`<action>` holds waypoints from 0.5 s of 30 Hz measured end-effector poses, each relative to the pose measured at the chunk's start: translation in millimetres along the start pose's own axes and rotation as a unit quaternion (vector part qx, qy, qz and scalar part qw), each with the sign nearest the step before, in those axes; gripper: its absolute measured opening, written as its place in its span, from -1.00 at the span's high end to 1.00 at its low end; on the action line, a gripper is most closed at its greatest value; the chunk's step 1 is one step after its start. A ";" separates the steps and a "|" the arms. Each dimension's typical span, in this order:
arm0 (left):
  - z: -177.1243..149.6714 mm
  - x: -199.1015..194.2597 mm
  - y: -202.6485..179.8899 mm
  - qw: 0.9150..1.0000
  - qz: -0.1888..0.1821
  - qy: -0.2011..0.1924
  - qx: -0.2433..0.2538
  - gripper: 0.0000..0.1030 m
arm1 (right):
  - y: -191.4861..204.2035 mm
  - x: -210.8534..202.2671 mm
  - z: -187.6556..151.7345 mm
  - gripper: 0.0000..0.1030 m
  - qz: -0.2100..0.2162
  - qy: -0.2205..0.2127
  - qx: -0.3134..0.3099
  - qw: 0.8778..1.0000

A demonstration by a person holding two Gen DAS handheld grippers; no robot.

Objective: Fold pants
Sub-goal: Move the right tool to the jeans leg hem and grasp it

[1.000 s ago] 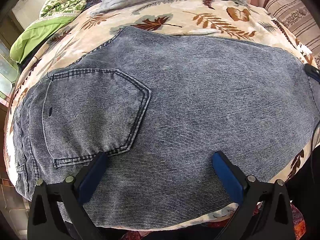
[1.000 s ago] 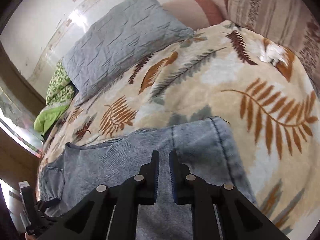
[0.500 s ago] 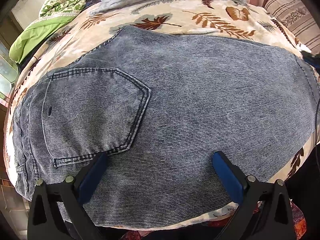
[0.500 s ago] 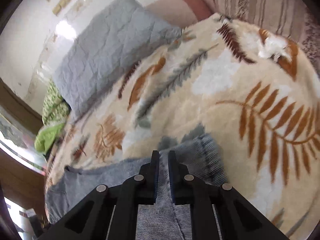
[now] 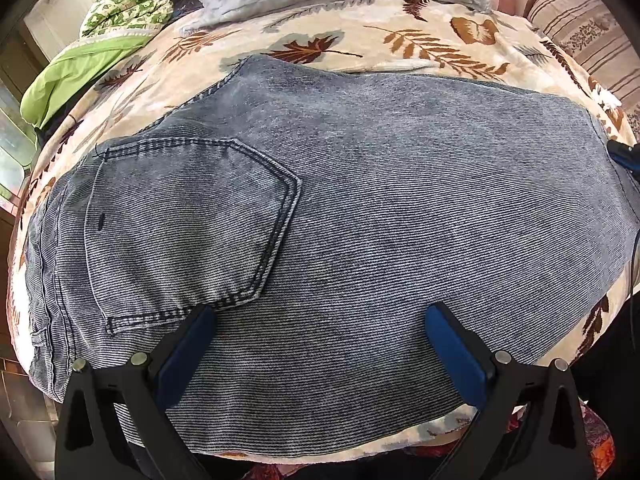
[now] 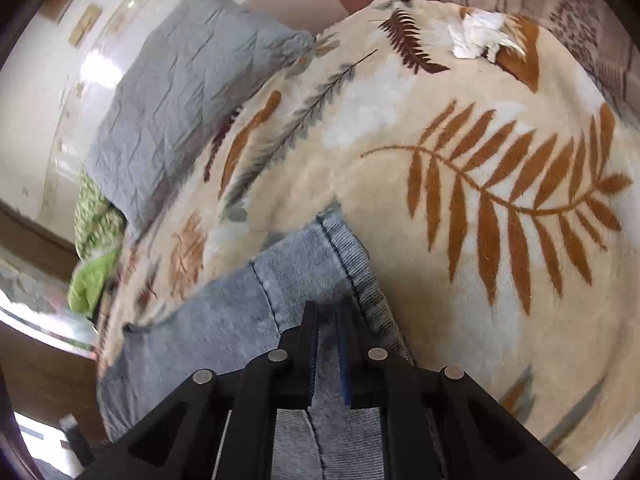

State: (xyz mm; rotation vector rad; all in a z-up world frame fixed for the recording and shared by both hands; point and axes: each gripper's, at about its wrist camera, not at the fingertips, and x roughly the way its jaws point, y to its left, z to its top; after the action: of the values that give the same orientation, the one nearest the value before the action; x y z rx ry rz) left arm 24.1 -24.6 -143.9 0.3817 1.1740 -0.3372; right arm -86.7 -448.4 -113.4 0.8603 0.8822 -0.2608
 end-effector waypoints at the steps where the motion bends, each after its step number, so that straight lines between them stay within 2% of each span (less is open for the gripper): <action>1: -0.5 -0.4 -0.1 1.000 0.000 -0.001 0.000 -1.00 | -0.9 -1.1 1.1 0.78 0.005 -0.001 0.004 1.000; 4: -2.0 -0.5 0.1 1.000 -0.001 -0.004 0.001 -1.00 | -2.0 -5.8 1.6 0.77 0.018 -0.006 0.012 1.000; 10: -4.7 -2.0 0.5 1.000 -0.002 -0.007 0.003 -1.00 | -11.1 -45.7 0.9 0.75 0.065 -0.054 0.023 0.996; 13: -4.6 -2.9 -0.7 1.000 -0.003 -0.007 0.003 -1.00 | -21.5 -57.7 -3.9 0.74 0.090 -0.055 0.042 0.994; 15: -4.8 -3.1 -0.9 1.000 -0.004 -0.009 0.005 -1.00 | -25.4 -61.3 -10.5 0.67 0.096 -0.045 0.048 0.993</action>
State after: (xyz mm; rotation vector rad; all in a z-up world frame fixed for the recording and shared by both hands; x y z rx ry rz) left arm 18.7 -23.0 -142.7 0.3831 1.1574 -0.3533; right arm -144.7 -465.2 -83.9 1.0091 0.7026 -0.1739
